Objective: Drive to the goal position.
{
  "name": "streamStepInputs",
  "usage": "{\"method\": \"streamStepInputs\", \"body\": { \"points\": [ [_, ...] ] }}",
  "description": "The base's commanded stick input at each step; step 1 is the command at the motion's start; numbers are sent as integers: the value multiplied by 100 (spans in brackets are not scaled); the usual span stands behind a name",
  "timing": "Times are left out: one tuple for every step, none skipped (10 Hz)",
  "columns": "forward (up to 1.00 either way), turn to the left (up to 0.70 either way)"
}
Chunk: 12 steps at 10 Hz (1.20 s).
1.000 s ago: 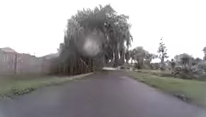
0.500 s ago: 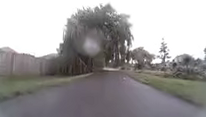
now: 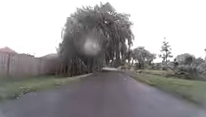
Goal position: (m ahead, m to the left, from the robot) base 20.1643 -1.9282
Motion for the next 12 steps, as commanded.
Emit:
{"method": "streamStepInputs", "body": {
  "points": [
    [85,0],
    [85,0],
    [85,0],
    [85,0],
    [85,0],
    [85,0],
    [85,0],
    [85,0],
    [85,0],
    [85,0],
    [85,0],
    [85,-5]
  ]
}}
